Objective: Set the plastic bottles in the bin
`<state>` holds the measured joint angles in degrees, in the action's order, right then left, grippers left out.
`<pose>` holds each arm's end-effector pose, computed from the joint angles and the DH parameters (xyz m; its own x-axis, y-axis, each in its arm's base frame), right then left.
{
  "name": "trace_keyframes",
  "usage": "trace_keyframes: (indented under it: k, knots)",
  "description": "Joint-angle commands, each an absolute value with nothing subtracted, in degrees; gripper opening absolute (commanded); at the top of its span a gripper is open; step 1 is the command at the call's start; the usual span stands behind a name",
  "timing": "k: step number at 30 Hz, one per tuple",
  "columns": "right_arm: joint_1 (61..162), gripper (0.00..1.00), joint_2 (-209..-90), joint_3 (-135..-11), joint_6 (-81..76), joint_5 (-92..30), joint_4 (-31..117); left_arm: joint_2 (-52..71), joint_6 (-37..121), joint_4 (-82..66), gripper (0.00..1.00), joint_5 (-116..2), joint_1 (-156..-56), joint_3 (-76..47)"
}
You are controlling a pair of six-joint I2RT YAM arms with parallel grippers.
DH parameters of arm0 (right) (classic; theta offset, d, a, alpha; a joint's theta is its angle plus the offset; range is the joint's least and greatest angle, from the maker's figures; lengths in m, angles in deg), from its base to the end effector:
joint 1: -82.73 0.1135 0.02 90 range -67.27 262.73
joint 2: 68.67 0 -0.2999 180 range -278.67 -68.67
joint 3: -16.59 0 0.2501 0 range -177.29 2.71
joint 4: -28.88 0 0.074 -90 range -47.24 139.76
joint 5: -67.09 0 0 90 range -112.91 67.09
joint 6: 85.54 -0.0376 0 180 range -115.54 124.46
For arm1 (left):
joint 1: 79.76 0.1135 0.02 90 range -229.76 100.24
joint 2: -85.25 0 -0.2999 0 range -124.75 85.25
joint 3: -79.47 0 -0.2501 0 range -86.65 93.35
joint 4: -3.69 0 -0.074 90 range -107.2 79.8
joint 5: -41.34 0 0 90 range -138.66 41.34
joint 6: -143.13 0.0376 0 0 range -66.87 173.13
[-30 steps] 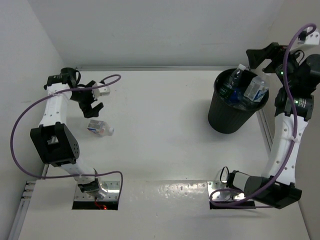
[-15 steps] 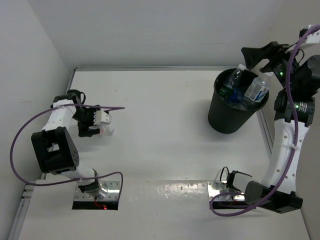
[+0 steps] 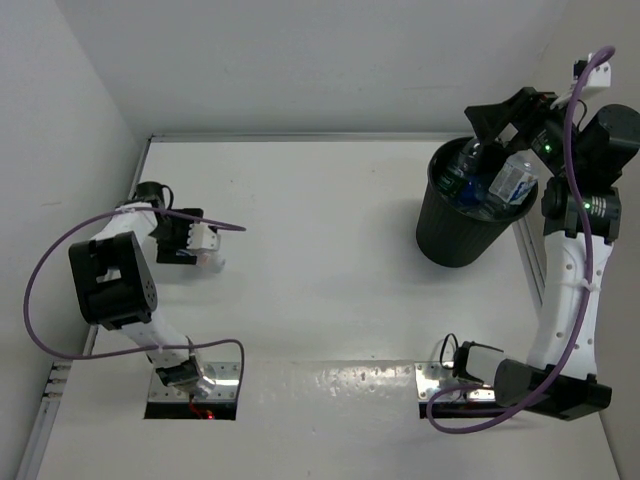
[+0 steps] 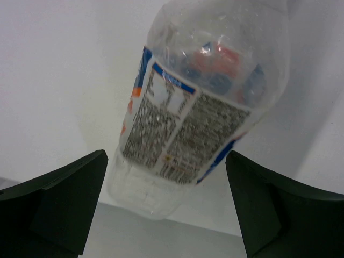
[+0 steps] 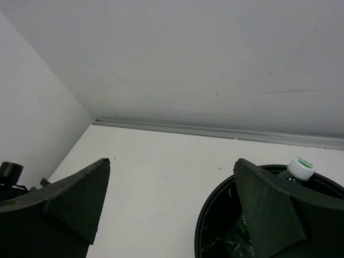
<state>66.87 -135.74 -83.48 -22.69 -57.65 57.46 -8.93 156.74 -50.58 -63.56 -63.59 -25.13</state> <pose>0.2151 -0.0388 0.5340 -0.0810 0.4128 -0.9072 -0.3203 0.8511 0.4159 0.3012 0.0773 0.2265 0.0246 0.9851 -0.1705 0.9393 0.0356 0.3412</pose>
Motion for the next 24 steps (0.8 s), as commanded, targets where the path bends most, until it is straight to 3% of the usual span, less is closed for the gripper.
trace_keyframes:
  k: [1,6,9,15,16,19,24]
  knots:
    - [67.35,0.95,-136.17,-86.14,-21.99,-57.89,58.05,-10.47,159.91,-51.41,0.99,-63.60,-63.76,-24.86]
    - [68.31,0.95,-136.44,-85.97,-21.64,-57.89,58.23,-13.54,158.34,-53.88,0.98,-63.60,-64.90,-24.86]
    - [69.54,0.94,-136.61,-85.35,-21.47,-58.16,58.06,-14.16,154.30,-54.49,0.92,-64.83,-66.48,-23.20]
    - [72.44,0.90,-137.14,-84.13,-20.67,-58.33,57.18,-14.16,137.89,-62.48,0.53,-79.46,-68.07,-6.44]
    - [74.01,0.90,-137.14,-83.86,-20.76,-58.33,56.57,-14.68,134.72,-65.54,0.39,-81.86,-69.55,-2.84]
    - [76.56,0.88,-137.32,-81.93,-21.55,-58.42,53.24,-16.18,120.59,-69.08,0.17,-93.02,-72.19,11.58]
    - [80.35,0.83,-139.60,-83.15,-24.27,-59.47,50.59,-15.40,86.34,-60.59,0.17,-111.64,-80.43,24.96]
